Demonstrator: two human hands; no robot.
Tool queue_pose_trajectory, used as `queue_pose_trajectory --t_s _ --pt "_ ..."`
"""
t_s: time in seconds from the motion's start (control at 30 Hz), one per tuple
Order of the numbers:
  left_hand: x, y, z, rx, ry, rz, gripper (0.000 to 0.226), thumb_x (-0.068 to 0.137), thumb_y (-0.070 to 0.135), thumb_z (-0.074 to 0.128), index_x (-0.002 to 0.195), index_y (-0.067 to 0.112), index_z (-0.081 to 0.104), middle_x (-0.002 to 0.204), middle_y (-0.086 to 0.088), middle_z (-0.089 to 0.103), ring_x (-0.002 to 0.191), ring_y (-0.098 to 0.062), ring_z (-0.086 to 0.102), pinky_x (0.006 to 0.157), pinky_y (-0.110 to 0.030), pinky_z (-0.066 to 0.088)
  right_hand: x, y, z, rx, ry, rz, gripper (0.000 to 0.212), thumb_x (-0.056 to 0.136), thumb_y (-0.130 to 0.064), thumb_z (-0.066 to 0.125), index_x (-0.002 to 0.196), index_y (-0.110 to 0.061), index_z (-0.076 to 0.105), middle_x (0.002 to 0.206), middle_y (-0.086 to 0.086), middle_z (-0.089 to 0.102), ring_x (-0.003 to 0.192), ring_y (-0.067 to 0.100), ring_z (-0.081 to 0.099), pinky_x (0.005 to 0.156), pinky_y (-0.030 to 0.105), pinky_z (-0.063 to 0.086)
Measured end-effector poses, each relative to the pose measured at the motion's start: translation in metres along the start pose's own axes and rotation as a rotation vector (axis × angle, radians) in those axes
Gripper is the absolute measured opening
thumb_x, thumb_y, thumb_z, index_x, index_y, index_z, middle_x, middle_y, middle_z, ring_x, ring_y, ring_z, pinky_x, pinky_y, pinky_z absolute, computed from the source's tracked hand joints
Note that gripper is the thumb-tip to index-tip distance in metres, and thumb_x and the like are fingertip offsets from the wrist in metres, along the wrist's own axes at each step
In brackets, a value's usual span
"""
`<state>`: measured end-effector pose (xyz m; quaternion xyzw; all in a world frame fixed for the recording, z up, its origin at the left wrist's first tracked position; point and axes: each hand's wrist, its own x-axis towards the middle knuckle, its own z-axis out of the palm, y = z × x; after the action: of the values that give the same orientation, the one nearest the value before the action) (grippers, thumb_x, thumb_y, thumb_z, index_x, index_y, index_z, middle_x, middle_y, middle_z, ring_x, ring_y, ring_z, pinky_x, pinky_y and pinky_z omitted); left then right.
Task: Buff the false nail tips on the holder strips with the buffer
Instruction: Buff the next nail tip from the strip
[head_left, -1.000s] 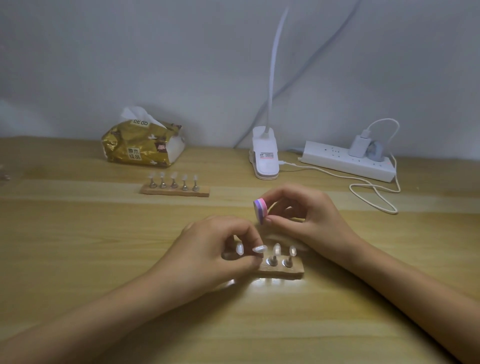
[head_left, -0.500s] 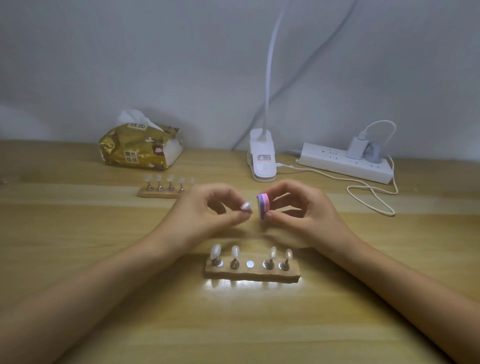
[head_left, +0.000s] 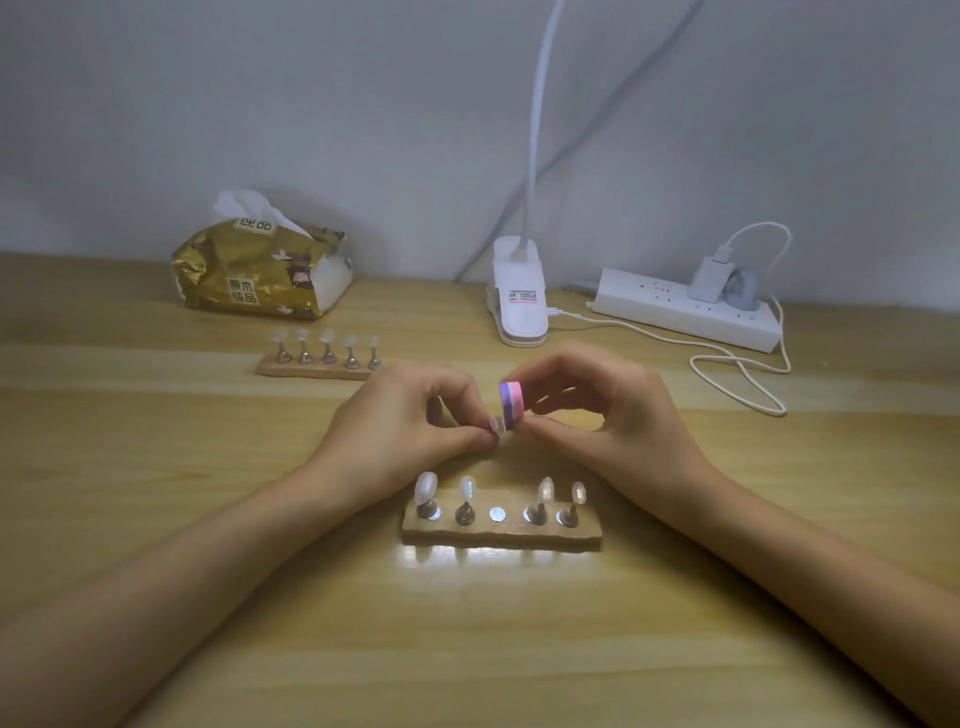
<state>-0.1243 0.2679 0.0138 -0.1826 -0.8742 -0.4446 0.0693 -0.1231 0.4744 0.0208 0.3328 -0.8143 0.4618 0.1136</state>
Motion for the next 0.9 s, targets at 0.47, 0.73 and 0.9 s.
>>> queue_pose_trajectory --t_s 0.47,0.73,0.9 --pt "0.0001 -0.0013 0.0007 -0.013 -0.016 0.041 0.017 0.062 0.042 0.073 0.071 0.029 0.068 0.072 0.020 0.063 0.060 -0.005 0.053 0.070 -0.047 0.052 -0.0003 -0.0018 0.0020 -0.111 0.020 -0.120 0.011 0.086 -0.005 0.077 0.097 -0.003 0.075 0.091 0.004 0.071 0.087 0.018 0.069 0.083 0.037 0.057" --pt "0.0010 -0.0024 0.0013 -0.023 -0.020 0.039 0.017 0.062 0.042 0.073 0.072 0.030 0.067 0.073 0.020 0.064 0.059 -0.004 0.054 0.069 -0.042 0.050 0.0004 -0.0014 0.0011 -0.151 0.044 -0.165 0.011 0.086 -0.003 0.077 0.096 -0.001 0.075 0.091 0.006 0.070 0.086 0.019 0.068 0.081 0.035 0.057" --pt "0.0009 -0.0027 0.0013 -0.019 -0.019 0.025 0.014 0.062 0.042 0.073 0.071 0.031 0.068 0.073 0.019 0.064 0.058 -0.001 0.054 0.071 -0.043 0.051 -0.0001 0.0012 -0.0015 -0.135 0.051 -0.095 0.011 0.086 -0.005 0.076 0.097 -0.003 0.076 0.091 0.006 0.070 0.086 0.015 0.069 0.083 0.033 0.058"
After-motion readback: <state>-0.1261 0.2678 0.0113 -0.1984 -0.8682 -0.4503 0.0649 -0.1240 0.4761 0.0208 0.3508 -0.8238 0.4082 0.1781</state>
